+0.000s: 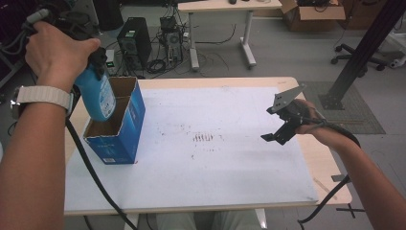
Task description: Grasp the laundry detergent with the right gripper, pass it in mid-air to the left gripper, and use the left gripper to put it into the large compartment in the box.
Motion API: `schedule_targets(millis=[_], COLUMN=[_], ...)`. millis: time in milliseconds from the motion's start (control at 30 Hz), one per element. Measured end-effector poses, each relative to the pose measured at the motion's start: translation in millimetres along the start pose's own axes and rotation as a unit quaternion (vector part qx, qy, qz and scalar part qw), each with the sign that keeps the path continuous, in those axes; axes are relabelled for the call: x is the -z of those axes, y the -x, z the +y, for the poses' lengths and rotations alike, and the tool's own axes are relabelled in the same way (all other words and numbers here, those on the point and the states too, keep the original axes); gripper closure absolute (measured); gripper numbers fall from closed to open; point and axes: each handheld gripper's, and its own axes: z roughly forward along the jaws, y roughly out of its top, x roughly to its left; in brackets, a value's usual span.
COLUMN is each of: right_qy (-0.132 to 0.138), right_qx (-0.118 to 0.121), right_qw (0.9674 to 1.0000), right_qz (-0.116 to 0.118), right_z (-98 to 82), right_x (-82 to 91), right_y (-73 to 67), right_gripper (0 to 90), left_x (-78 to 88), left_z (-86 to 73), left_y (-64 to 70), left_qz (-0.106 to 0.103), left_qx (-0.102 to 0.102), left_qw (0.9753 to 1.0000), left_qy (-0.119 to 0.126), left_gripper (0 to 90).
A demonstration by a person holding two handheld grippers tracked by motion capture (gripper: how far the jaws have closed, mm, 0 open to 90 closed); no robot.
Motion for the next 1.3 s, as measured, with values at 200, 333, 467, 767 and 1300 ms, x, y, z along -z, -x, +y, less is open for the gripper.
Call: schedule_targets(millis=[200, 333, 467, 767, 1300], right_qy=[-0.004, -0.006, -0.006, -0.008, -0.007], right_qx=[-0.003, -0.006, -0.008, -0.01, -0.017], right_qw=[1.0, 1.0, 0.9999, 0.9999, 0.9998], right_qz=[-0.001, -0.001, 0.0, 0.001, -0.001], right_z=[-2.4, -2.7, -3.8, -3.7, -7.6], right_x=[-0.8, -1.8, -4.6, -5.7, -6.0], right_y=[1.4, 1.9, 1.7, 1.5, 1.4], right_gripper=[4.2, 4.2, 4.2, 4.2, 4.3], left_x=[-28.3, -41.3, -61.9, -97.1, -146.9], left_z=[-0.3, -0.6, -1.4, -3.6, -9.2], left_y=[-3.0, -3.3, -1.9, 2.2, 5.9], left_qz=[-0.007, -0.01, -0.014, -0.012, -0.004], left_qx=[-0.002, -0.002, -0.007, -0.014, -0.007], left_qw=[1.0, 0.9999, 0.9999, 0.9998, 1.0], left_qy=[0.003, 0.001, 0.001, 0.006, -0.002], left_gripper=[37.8, 37.8, 37.8, 37.8, 37.8])
